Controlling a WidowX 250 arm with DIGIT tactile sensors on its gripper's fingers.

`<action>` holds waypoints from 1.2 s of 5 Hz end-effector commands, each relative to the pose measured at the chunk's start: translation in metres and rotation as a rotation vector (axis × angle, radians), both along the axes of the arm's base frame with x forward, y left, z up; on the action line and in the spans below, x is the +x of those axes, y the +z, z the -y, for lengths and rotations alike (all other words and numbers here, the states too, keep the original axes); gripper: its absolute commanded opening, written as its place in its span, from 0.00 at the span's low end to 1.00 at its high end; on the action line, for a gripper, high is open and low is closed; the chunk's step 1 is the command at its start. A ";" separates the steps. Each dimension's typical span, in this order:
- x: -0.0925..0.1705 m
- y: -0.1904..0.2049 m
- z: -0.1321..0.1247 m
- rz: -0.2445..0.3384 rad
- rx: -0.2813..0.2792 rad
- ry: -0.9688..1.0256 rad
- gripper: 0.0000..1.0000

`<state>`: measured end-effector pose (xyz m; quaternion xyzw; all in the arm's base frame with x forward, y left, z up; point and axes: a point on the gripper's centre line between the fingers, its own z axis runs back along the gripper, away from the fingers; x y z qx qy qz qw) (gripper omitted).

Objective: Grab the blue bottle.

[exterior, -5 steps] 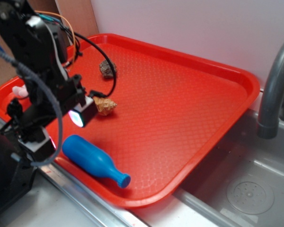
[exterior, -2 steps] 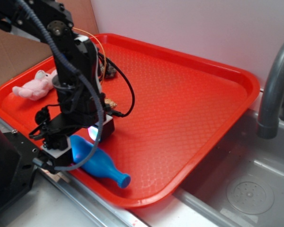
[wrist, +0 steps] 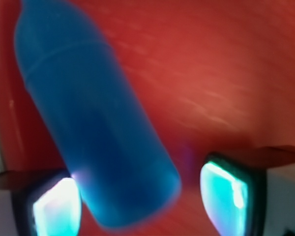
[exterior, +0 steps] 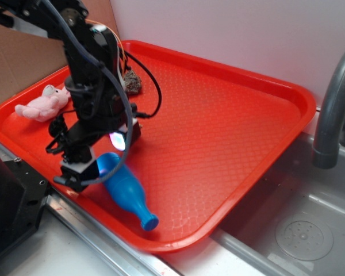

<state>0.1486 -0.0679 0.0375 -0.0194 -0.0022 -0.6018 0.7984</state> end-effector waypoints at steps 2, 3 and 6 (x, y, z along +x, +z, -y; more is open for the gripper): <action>-0.009 0.008 -0.008 -0.048 0.054 -0.092 1.00; -0.009 0.008 -0.008 -0.048 0.054 -0.092 1.00; -0.013 -0.006 0.009 -0.001 0.132 -0.260 1.00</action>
